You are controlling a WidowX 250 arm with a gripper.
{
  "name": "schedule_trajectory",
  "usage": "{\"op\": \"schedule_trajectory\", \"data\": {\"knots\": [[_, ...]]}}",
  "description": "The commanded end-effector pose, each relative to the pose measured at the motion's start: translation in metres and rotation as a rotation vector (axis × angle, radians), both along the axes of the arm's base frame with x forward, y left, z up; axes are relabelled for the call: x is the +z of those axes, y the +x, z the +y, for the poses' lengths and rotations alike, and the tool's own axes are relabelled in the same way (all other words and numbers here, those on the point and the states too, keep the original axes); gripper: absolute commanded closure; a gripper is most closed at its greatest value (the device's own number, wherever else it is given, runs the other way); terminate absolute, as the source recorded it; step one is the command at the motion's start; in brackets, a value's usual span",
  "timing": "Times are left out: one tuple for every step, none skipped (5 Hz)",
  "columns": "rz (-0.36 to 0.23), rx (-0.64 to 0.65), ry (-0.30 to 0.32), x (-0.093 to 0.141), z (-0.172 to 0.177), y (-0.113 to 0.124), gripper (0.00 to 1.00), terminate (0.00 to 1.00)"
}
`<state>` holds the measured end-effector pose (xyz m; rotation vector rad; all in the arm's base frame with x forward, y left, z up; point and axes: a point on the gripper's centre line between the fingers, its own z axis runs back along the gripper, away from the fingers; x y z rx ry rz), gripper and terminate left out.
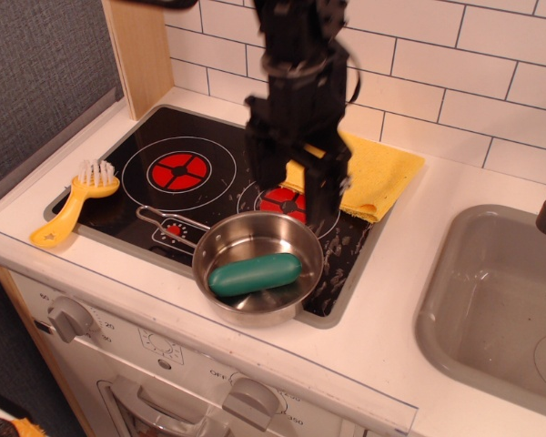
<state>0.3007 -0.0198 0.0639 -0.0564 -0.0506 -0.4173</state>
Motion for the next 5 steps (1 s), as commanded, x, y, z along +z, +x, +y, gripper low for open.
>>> {"op": "schedule_trajectory", "data": {"knots": [[0.02, -0.018, 0.107, -0.027, 0.008, -0.012, 0.0, 0.0], [0.063, -0.036, 0.167, -0.037, 0.007, -0.021, 0.0, 0.0], [0.095, -0.025, 0.171, -0.043, 0.007, -0.026, 0.0, 0.0], [0.076, -0.003, 0.161, -0.043, 0.008, -0.026, 1.0, 0.0], [0.037, 0.003, 0.156, -0.033, 0.008, -0.024, 1.0, 0.0]]}}
